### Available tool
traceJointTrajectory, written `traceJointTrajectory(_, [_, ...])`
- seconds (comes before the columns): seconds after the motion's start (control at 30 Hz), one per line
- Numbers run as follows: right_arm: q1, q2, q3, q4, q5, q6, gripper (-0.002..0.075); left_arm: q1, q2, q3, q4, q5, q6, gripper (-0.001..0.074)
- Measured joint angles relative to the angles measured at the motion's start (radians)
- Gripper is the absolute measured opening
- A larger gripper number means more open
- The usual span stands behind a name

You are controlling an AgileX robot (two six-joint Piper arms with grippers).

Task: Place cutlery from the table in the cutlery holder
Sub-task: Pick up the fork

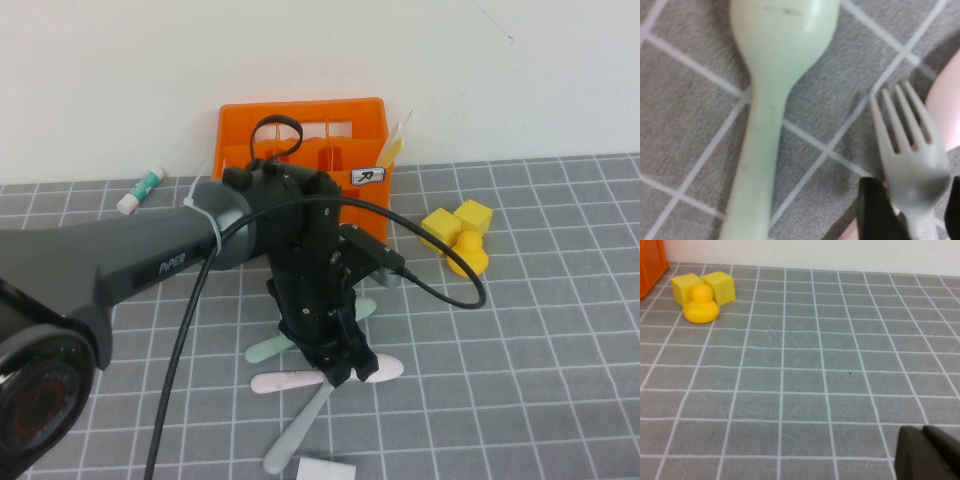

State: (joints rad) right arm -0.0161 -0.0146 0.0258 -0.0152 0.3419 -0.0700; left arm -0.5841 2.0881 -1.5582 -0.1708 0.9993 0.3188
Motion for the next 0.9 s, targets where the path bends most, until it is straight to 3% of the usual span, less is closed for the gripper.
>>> traceJointTrajectory(0.2, [0.0,0.0,0.0,0.0,0.0,0.0,-0.0003,0.0,0.0,0.0,-0.012,-0.002,-0.01,0.0245])
traceJointTrajectory(0.5, [0.0,0.0,0.0,0.0,0.0,0.0,-0.0003,0.0,0.0,0.0,-0.06,-0.022,0.019,0.0428])
traceJointTrajectory(0.9, [0.0,0.0,0.0,0.0,0.0,0.0,-0.0003,-0.042,0.025,0.0,0.036,-0.037,0.033,0.0444])
